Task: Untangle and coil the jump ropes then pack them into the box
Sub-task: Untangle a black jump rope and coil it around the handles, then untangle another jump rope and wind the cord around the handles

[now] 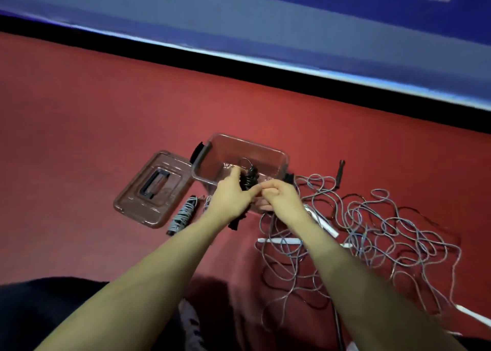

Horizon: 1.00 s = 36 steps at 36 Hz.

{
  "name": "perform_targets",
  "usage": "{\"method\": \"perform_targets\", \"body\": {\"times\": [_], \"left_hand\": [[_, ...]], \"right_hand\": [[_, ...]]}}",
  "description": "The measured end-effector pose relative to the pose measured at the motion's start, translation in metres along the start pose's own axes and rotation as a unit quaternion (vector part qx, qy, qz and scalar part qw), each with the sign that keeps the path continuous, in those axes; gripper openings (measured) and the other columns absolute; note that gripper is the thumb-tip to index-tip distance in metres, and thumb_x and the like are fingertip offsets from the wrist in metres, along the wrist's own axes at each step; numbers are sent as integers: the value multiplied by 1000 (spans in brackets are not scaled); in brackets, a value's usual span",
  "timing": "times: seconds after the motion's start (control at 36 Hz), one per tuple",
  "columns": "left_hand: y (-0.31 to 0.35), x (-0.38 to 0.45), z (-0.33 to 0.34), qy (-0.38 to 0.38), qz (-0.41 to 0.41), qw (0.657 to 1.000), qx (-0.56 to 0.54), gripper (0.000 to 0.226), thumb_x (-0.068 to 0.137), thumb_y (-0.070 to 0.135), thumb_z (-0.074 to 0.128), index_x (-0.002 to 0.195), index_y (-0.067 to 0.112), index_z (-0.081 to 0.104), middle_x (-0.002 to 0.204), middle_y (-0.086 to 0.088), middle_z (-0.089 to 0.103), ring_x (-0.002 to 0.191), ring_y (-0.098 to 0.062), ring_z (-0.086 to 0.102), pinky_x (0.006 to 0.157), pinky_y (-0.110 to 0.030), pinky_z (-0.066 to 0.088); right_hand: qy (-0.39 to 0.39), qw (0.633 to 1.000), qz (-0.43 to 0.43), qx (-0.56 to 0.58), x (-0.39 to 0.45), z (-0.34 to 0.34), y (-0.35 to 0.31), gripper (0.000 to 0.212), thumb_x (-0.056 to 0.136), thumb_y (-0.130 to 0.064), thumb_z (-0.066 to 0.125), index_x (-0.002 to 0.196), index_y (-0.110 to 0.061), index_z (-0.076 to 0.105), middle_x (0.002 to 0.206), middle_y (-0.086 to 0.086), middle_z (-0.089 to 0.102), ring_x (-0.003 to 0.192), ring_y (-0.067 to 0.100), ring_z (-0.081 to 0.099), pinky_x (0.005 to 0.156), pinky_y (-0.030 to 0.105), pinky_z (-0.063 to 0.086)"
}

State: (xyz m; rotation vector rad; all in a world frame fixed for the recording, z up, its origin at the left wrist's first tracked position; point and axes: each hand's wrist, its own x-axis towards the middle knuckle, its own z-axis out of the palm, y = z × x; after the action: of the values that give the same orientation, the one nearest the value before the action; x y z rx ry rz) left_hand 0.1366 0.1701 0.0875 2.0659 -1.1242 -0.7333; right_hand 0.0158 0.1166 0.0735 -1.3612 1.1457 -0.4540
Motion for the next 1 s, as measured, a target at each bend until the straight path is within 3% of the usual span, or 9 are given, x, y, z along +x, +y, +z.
{"method": "perform_targets", "body": {"times": [0.22, 0.28, 0.33, 0.39, 0.5, 0.67, 0.81, 0.92, 1.0], "left_hand": [[-85, 15, 41, -63, -83, 995, -6, 38, 83, 32, 66, 114, 17, 50, 95, -5, 65, 81, -28, 65, 72, -41, 56], [-103, 18, 52, -97, -90, 991, 5, 38, 83, 27, 61, 118, 16, 48, 106, -7, 59, 87, -27, 62, 81, -37, 52], [-120, 19, 59, -119, -95, 988, 23, 42, 85, 24, 59, 124, 13, 47, 114, -6, 46, 100, -23, 54, 91, -24, 39], [-135, 20, 65, -120, -110, 986, 32, 46, 88, 23, 59, 130, 10, 46, 113, -4, 36, 108, -22, 48, 88, -16, 29], [-154, 23, 71, -98, -77, 992, 36, 55, 90, 21, 61, 136, 3, 37, 123, -9, 40, 116, -20, 44, 91, -11, 24], [-167, 43, 80, -35, -72, 994, 80, 37, 83, 24, 69, 106, 11, 44, 106, -4, 56, 99, -25, 54, 75, -29, 40], [-176, 44, 84, -2, -46, 977, 209, 41, 84, 36, 67, 110, 9, 53, 109, -6, 56, 109, -27, 39, 82, -37, 41], [-180, 47, 83, -7, -29, 975, 222, 47, 84, 34, 67, 119, 5, 55, 114, -12, 51, 108, -33, 38, 93, -38, 35], [-176, 40, 82, 5, -17, 976, 218, 46, 84, 31, 66, 116, -1, 54, 111, -19, 49, 106, -36, 39, 95, -43, 36]], "right_hand": [[-65, 993, 95, -14, 36, 39, 78, 29, 96, 7, 33, 113, 4, 56, 84, 3, 60, 51, -4, 59, 57, 11, 48], [-63, 992, 106, -19, 46, 48, 95, 25, 95, 8, 35, 105, -1, 57, 91, 12, 62, 57, 1, 61, 58, 13, 47], [-62, 991, 114, -31, 56, 54, 110, 24, 94, 8, 39, 100, -4, 58, 94, 26, 63, 74, 22, 61, 62, 19, 46], [-70, 989, 128, -36, 66, 61, 127, 23, 94, 8, 41, 107, 4, 60, 97, 25, 62, 84, 35, 57, 68, 24, 46], [-62, 989, 128, -50, 84, 76, 145, 29, 93, 9, 42, 117, 9, 58, 97, 12, 57, 93, 24, 52, 87, 35, 46], [-70, 986, 150, -38, 103, 93, 150, 39, 96, 9, 35, 134, 6, 45, 109, 8, 52, 101, 22, 50, 99, 38, 42], [-93, 978, 158, -98, 113, 93, 158, 43, 93, 8, 33, 132, 1, 50, 70, -4, 46, 64, 10, 42, 64, 20, 37], [-106, 977, 144, -118, 112, 92, 158, 43, 95, 4, 33, 134, -3, 50, 92, 4, 52, 64, -1, 40, 63, 13, 35], [-80, 982, 128, -116, 106, 87, 160, 38, 93, 5, 36, 123, 0, 58, 81, -5, 53, 66, -2, 42, 64, 12, 35]]}}
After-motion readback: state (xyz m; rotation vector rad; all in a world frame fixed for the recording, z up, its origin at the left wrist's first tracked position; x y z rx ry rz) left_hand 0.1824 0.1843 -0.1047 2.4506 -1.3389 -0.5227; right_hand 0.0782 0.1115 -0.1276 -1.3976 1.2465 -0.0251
